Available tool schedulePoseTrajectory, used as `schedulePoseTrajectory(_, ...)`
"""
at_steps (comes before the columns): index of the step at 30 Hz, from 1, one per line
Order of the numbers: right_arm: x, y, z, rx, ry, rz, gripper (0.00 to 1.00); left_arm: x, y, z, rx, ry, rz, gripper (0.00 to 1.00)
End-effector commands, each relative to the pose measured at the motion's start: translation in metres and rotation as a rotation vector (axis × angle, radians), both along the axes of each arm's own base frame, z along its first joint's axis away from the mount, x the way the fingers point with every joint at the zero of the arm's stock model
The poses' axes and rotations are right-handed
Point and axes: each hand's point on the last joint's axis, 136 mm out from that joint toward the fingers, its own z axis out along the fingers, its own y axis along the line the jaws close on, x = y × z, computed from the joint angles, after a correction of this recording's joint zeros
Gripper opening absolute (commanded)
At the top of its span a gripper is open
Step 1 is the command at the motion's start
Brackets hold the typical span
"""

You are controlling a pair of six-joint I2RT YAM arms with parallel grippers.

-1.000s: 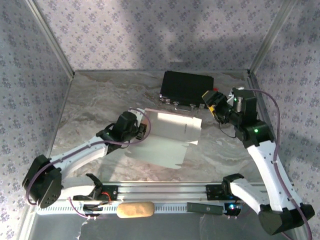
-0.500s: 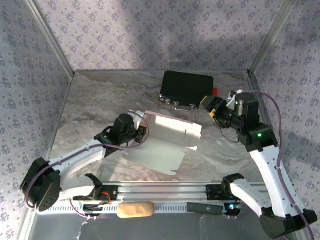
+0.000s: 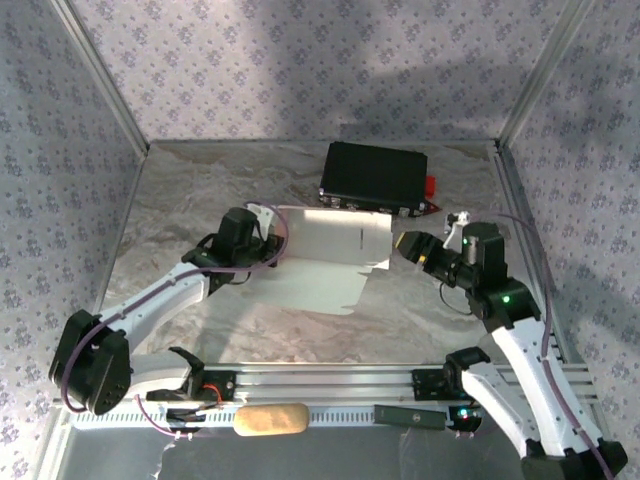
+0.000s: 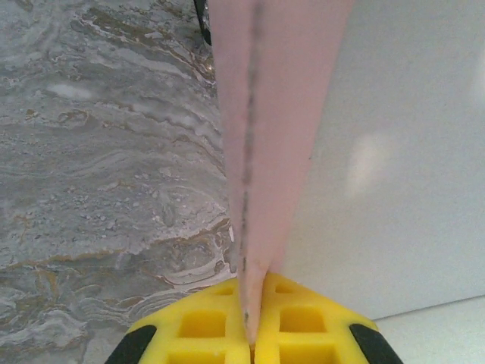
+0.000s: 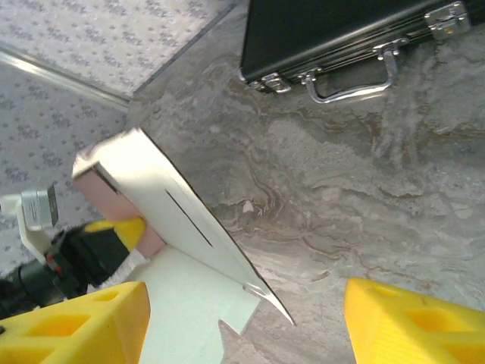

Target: Fold the paper box

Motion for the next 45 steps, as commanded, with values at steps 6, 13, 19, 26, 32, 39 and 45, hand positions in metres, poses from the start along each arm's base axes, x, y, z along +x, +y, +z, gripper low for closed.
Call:
schedulePoseTrajectory(6,0.008,0.032,0.011,0.01,-0.178,0.237,0.7,-0.012,-0.006,0.027,-0.067,0.026,-0.072,0.0)
schedulePoseTrajectory(13,0.011,0.041,0.006,-0.042,-0.172,0.321,0.65,-0.013,-0.008,0.036,-0.091,-0.006,-0.093,0.0)
schedulePoseTrajectory(19,0.009,0.047,0.004,-0.082,-0.195,0.353,0.6,-0.012,-0.009,0.038,-0.105,-0.034,-0.096,0.0)
schedulePoseTrajectory(26,0.012,0.054,0.007,-0.16,-0.218,0.366,0.55,-0.011,-0.012,0.04,-0.107,-0.08,-0.098,0.0)
schedulePoseTrajectory(32,0.014,0.061,0.005,-0.196,-0.216,0.379,0.36,-0.015,-0.016,0.044,-0.108,-0.116,-0.123,0.0)
schedulePoseTrajectory(39,0.012,0.062,-0.003,-0.229,-0.192,0.4,0.05,-0.019,-0.018,0.055,-0.121,-0.161,-0.156,0.0)
schedulePoseTrajectory(45,0.012,0.065,-0.007,-0.229,-0.18,0.419,0.0,-0.018,-0.019,0.055,-0.098,-0.162,-0.178,0.05)
